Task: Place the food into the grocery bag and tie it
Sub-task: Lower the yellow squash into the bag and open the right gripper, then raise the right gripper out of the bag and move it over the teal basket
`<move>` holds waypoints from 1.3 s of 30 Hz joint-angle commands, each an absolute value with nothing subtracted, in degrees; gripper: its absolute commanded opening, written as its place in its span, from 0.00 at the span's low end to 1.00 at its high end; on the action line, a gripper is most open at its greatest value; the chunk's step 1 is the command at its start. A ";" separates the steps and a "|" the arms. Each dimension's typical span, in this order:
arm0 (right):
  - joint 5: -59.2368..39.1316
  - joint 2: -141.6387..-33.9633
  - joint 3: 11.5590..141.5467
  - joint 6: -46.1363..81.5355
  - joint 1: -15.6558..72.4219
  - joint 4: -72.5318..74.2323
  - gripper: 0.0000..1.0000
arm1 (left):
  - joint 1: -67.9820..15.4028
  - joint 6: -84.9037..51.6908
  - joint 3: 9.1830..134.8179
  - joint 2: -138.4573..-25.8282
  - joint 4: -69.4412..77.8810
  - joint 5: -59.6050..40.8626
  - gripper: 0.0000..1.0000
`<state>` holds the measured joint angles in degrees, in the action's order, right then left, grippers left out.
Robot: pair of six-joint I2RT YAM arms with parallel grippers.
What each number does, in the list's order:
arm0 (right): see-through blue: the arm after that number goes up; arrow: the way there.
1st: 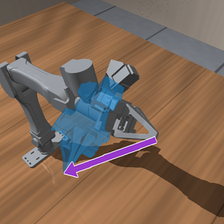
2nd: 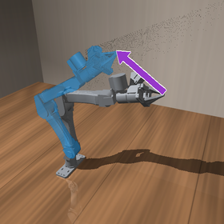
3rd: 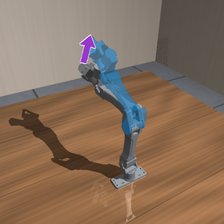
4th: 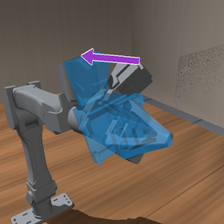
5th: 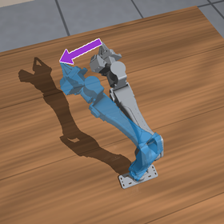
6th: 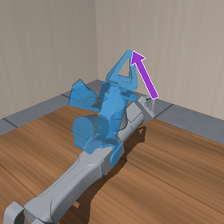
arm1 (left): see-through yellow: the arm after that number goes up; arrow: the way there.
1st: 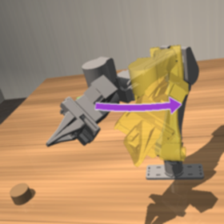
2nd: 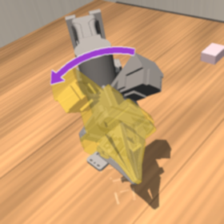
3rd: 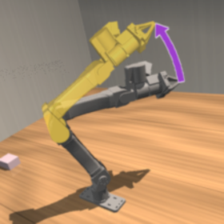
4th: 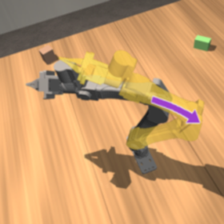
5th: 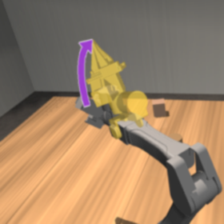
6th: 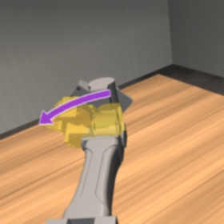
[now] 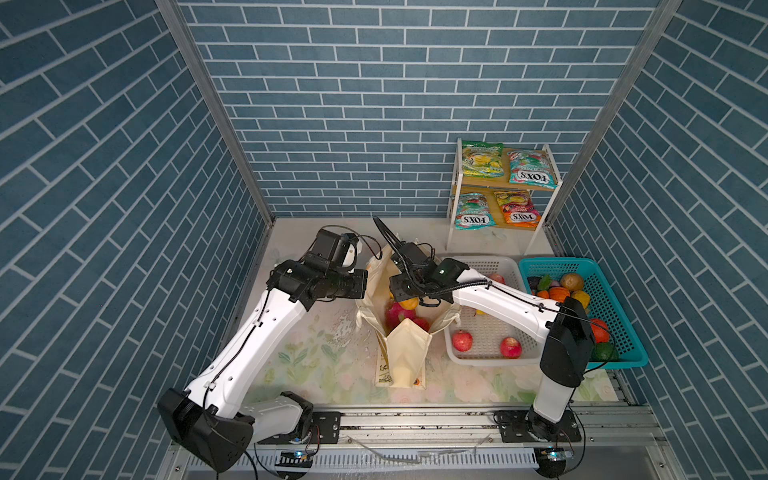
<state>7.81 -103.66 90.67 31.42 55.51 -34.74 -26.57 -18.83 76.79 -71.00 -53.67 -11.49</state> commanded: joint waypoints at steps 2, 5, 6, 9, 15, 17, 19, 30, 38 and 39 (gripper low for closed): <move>8.53 -105.47 89.48 31.16 55.46 -37.83 0.60 | -27.00 -18.43 77.56 -71.19 -53.26 -11.56 0.00; 8.59 -105.06 90.12 30.42 55.52 -38.13 0.99 | -27.02 -18.50 77.60 -71.29 -53.26 -11.60 0.00; 8.91 -104.75 90.38 30.17 55.55 -38.38 0.99 | -27.02 -18.46 77.68 -71.31 -53.26 -11.60 0.00; 10.20 -103.53 91.62 29.15 55.55 -39.22 0.99 | -27.03 -18.50 77.60 -71.36 -53.35 -11.60 0.00; 14.27 -97.03 96.69 25.93 55.50 -42.36 0.99 | -27.07 -18.49 77.43 -71.11 -53.53 -11.42 0.00; 16.48 -93.78 98.25 24.16 55.46 -42.64 0.99 | -27.00 -18.48 77.34 -71.04 -53.53 -11.36 0.00; 19.95 -90.24 98.91 22.28 55.33 -42.66 0.99 | -27.06 -18.57 77.34 -71.01 -53.53 -11.41 0.00; 40.11 -71.87 87.24 12.63 44.61 -40.63 0.98 | -27.00 -18.73 77.43 -70.97 -53.88 -11.29 0.00; 40.10 -66.94 75.11 18.82 20.27 -45.08 0.94 | -27.04 -18.79 77.78 -71.18 -54.97 -10.81 0.00; 39.02 -67.35 74.00 19.79 17.35 -45.64 0.94 | -27.02 -18.79 77.94 -71.10 -55.17 -10.77 0.00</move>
<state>38.22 -67.68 75.94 16.73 22.24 -42.04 -26.61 -18.83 76.79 -71.05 -53.74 -11.44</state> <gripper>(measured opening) 0.945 0.054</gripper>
